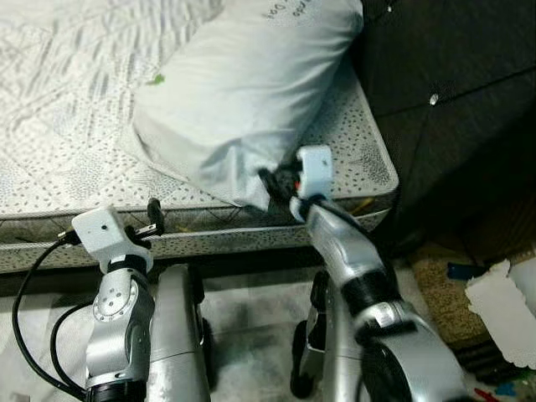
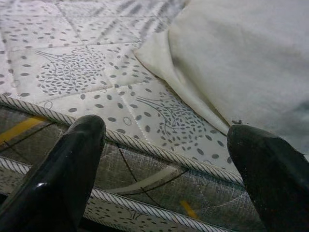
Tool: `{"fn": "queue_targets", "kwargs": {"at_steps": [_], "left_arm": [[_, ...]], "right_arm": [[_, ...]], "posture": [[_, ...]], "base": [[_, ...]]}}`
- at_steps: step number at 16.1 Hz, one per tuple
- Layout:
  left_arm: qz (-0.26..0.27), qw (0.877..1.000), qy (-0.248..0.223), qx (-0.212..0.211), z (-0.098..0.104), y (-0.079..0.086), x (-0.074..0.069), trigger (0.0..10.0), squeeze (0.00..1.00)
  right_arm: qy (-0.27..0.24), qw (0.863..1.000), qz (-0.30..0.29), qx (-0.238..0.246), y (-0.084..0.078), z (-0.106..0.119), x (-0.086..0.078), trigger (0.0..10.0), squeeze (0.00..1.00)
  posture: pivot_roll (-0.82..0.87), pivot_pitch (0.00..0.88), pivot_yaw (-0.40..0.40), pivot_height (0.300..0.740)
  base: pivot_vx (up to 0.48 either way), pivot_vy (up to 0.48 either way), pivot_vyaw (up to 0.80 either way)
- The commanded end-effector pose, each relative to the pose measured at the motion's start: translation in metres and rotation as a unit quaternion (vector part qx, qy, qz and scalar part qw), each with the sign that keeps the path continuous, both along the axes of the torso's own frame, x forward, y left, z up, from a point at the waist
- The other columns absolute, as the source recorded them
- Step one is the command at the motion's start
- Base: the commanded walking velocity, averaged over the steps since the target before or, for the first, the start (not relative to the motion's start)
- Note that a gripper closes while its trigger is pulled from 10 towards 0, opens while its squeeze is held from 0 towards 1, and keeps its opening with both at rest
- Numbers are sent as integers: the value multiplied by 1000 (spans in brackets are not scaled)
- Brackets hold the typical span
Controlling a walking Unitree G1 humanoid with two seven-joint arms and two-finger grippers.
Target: Clean up the room
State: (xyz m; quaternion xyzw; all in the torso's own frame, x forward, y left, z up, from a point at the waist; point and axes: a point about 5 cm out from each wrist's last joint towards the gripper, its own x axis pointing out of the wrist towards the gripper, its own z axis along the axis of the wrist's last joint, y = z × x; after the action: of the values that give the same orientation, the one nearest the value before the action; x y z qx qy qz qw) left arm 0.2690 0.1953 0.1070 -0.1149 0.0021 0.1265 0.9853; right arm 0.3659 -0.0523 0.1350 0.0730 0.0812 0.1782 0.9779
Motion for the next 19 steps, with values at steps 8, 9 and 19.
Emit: {"fn": "queue_targets", "kwargs": {"at_steps": [8,9,19], "left_arm": [[3,1000,11,9,1,2,1,10000,0],[4,1000,11,9,1,2,1,10000,0],[2,1000,8,7,3,1,6,10000,0]], "right_arm": [[57,995,-40,67,23,14,13,0,0],[60,994,-38,82,25,16,14,0,0],[84,986,-56,131,12,16,22,0,0]], "posture": [[135,246,-46,532],[135,244,-47,532],[132,236,-50,532]], "base": [[0,0,0],[0,0,0],[0,0,0]]}}
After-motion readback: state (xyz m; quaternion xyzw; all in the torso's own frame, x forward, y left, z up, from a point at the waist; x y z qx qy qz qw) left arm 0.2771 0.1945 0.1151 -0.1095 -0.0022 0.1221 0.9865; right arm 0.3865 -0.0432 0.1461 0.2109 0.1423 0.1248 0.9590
